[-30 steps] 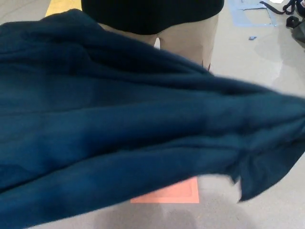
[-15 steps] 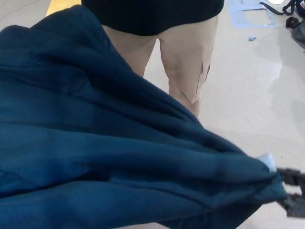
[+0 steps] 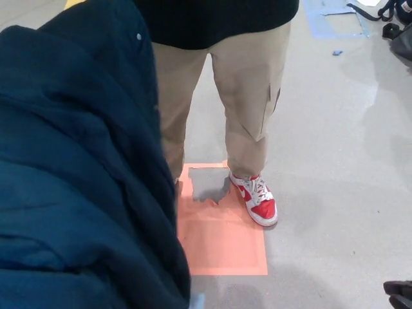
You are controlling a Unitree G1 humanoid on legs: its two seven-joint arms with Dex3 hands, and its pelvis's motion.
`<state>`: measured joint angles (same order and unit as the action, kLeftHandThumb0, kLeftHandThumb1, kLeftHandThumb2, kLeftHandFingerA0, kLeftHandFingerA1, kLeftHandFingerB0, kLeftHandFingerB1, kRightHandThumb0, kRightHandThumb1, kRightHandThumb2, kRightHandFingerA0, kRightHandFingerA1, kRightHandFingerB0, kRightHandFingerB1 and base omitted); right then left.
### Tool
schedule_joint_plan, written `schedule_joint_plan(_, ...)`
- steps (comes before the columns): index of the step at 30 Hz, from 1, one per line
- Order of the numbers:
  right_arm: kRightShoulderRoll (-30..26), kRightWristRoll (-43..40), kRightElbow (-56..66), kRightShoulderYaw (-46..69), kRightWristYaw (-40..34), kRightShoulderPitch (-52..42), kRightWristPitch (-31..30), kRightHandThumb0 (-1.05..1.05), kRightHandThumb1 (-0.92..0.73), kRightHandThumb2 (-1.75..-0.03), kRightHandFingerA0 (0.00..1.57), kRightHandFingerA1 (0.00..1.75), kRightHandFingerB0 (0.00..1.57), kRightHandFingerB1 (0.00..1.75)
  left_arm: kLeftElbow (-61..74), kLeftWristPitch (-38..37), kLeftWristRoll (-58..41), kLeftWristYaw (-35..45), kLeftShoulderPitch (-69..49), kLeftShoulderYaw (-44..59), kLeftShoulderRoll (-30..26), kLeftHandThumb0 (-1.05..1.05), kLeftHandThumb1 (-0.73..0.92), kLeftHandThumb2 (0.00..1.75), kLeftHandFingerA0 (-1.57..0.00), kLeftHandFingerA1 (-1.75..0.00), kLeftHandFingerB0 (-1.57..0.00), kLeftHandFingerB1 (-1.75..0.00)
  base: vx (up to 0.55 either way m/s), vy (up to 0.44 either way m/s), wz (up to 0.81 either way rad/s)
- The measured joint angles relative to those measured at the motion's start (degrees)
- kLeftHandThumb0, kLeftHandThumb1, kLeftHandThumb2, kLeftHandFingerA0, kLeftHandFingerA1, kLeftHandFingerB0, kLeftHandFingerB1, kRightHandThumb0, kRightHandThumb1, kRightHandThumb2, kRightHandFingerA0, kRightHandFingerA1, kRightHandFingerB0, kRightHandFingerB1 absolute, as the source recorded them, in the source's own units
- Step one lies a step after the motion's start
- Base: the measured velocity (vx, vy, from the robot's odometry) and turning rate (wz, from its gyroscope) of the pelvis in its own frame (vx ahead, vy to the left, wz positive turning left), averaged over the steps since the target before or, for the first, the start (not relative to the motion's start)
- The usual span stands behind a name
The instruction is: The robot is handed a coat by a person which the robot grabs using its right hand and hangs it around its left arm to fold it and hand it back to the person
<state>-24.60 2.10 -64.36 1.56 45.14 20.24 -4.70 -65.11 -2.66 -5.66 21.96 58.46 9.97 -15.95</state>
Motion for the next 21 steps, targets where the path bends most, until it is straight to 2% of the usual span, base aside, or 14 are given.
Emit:
schedule_joint_plan(2,-2.24,0.91,-0.24,-2.77,2.23,1.57,1.91,-0.9,-0.47,-0.84,0.0,0.0,0.0,0.0,0.4,0.0,-0.01,0.24,0.0,0.0,-0.05,-0.74,0.56,0.87,-0.1,-0.42,-0.04,-0.33,0.0,0.0,0.0)
schedule_joint_plan(3,-3.51,1.5,-0.13,-4.24,3.25,2.46,2.92,-0.86,-0.58,-0.59,0.0,0.0,0.0,0.0,0.62,0.0,-0.01,0.37,0.0,0.01,-0.14,-0.69,0.71,0.62,-0.16,-0.31,-0.09,-0.23,0.0,0.0,0.0)
schedule_joint_plan(4,-4.45,1.98,0.13,-5.33,3.96,3.07,3.73,-0.87,-0.49,-0.82,0.0,0.0,0.0,0.0,0.8,0.0,-0.01,0.47,0.0,0.01,-0.17,-0.74,0.59,0.84,-0.08,-0.39,-0.06,-0.31,0.0,0.0,0.0)
schedule_joint_plan(5,-5.5,2.45,0.92,-6.48,4.69,3.6,4.73,-0.82,-0.49,-0.77,0.0,0.0,0.0,0.0,0.99,0.0,-0.01,0.54,0.0,0.01,-0.21,-0.7,0.53,0.9,-0.1,-0.44,0.0,-0.32,0.0,0.0,0.0)
schedule_joint_plan(7,-7.44,3.51,3.17,-8.61,5.41,4.57,6.79,-0.83,-0.52,-0.79,0.0,0.0,0.0,0.0,1.28,0.01,-0.02,0.8,0.02,0.02,-0.32,-0.7,0.54,0.9,-0.08,-0.44,0.0,-0.31,0.0,0.0,0.0)
schedule_joint_plan(8,-8.03,3.95,4.35,-9.08,5.11,4.65,7.68,-0.94,-0.66,-0.97,0.0,0.03,0.0,0.0,1.39,0.01,-0.02,0.99,0.02,0.02,-0.33,-0.71,0.53,0.9,-0.08,-0.44,-0.01,-0.32,0.0,0.0,0.0)
schedule_joint_plan(10,-8.02,4.25,6.39,-8.67,3.08,3.95,8.59,-0.93,-0.81,-1.06,0.0,0.03,0.0,0.0,1.58,0.01,-0.03,1.19,0.02,0.02,-0.32,-0.72,0.55,0.9,-0.03,-0.41,-0.02,-0.3,0.0,0.0,0.0)
schedule_joint_plan(12,-7.27,4.34,7.13,-8.14,1.02,3.15,8.96,-0.92,-0.81,-1.05,0.0,0.02,0.0,0.01,1.63,0.01,-0.03,1.24,0.0,0.01,-0.29,-0.72,0.55,0.9,-0.03,-0.41,-0.02,-0.3,0.0,0.0,0.0)
schedule_joint_plan(13,-6.62,4.42,7.18,-8.02,-0.12,2.72,9.04,-0.78,-0.76,-1.06,0.0,0.18,0.0,0.15,1.65,0.01,-0.03,1.24,-0.03,-0.01,-0.2,-0.72,0.55,0.9,-0.04,-0.4,-0.03,-0.34,0.0,0.0,0.0)
schedule_joint_plan(14,-6.06,4.5,7.16,-7.97,-1.01,2.44,9.06,-0.78,-0.76,-1.06,0.0,0.18,0.0,0.15,1.68,0.01,-0.03,1.24,-0.09,-0.02,-0.13,-0.72,0.55,0.9,-0.04,-0.4,-0.03,-0.34,0.0,0.0,0.0)
schedule_joint_plan(15,-5.18,4.66,7.06,-7.99,-2.25,2.11,9.06,-0.69,-0.77,-1.05,0.0,0.26,0.0,0.23,1.74,0.01,-0.03,1.25,-0.23,-0.02,-0.02,-0.7,0.55,0.9,-0.03,-0.38,-0.03,-0.35,0.0,0.0,0.0)
schedule_joint_plan(17,-3.81,4.91,6.58,-8.08,-4.05,1.76,9.05,-0.68,-0.78,-1.06,0.0,0.27,0.03,0.25,1.8,0.01,-0.03,1.28,-0.52,-0.03,0.15,-0.69,0.54,0.89,-0.03,-0.36,-0.03,-0.37,0.0,0.0,0.0)
schedule_joint_plan(18,-2.75,5.08,5.94,-8.22,-5.38,1.58,9.0,-0.75,-0.78,-1.02,0.05,0.25,0.05,0.22,1.95,0.01,-0.03,1.32,-0.82,-0.04,0.27,-0.68,0.55,0.9,-0.03,-0.34,-0.03,-0.36,0.0,0.0,0.0)
schedule_joint_plan(21,-0.46,5.69,3.93,-8.85,-8.54,1.2,8.78,-0.72,-0.77,-1.06,0.0,0.26,0.07,0.25,2.6,0.02,-0.05,1.62,-1.44,-0.03,0.5,-0.68,0.55,0.9,-0.02,-0.34,-0.02,-0.36,0.0,0.0,0.0)
